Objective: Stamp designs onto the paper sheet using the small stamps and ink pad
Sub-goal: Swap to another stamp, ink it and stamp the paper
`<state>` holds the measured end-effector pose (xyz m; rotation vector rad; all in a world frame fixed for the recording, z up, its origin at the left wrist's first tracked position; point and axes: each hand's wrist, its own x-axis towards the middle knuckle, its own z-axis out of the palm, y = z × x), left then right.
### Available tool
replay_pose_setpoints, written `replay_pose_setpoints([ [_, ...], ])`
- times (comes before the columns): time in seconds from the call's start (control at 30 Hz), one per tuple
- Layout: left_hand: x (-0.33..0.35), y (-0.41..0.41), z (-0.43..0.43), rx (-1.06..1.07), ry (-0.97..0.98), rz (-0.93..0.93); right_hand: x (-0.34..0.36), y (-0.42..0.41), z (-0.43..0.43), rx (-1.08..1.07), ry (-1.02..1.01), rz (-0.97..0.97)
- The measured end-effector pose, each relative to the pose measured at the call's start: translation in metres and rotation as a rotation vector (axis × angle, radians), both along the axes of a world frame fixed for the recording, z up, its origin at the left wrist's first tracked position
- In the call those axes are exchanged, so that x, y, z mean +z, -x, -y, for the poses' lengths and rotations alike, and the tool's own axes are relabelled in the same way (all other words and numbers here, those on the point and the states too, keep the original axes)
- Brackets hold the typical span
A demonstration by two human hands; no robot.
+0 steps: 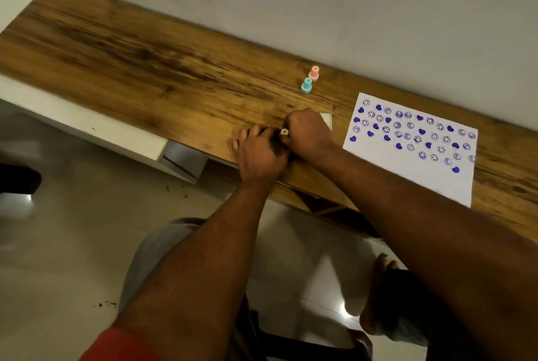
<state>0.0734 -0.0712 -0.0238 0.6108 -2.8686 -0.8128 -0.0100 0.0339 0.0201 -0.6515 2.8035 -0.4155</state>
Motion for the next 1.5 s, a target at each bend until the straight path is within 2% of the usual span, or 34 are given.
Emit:
replay_pose_setpoints([
  [0.2, 0.000, 0.006, 0.004, 0.033, 0.040, 0.017, -0.004, 0.001, -0.010, -0.022, 0.153, 0.039],
  [0.3, -0.003, 0.008, 0.006, 0.086, 0.045, 0.009, 0.001, 0.013, -0.023, -0.063, 0.218, -0.066],
  [0.47, -0.005, 0.013, 0.008, 0.136, 0.026, -0.021, 0.012, 0.066, -0.038, -0.183, 0.145, -0.268],
  [0.73, -0.006, 0.015, 0.010, 0.126, 0.043, -0.023, 0.005, 0.106, -0.032, -0.115, -0.001, -0.192],
  [0.87, -0.006, 0.016, 0.011, 0.094, 0.054, -0.038, 0.003, 0.107, -0.024, -0.073, -0.033, -0.247],
  [1.17, -0.004, 0.017, 0.011, 0.119, 0.028, -0.087, 0.004, 0.102, -0.023, -0.072, -0.034, -0.236],
  [1.5, 0.001, 0.018, 0.009, 0.124, -0.012, -0.157, -0.002, 0.093, -0.040, -0.120, 0.071, -0.215],
])
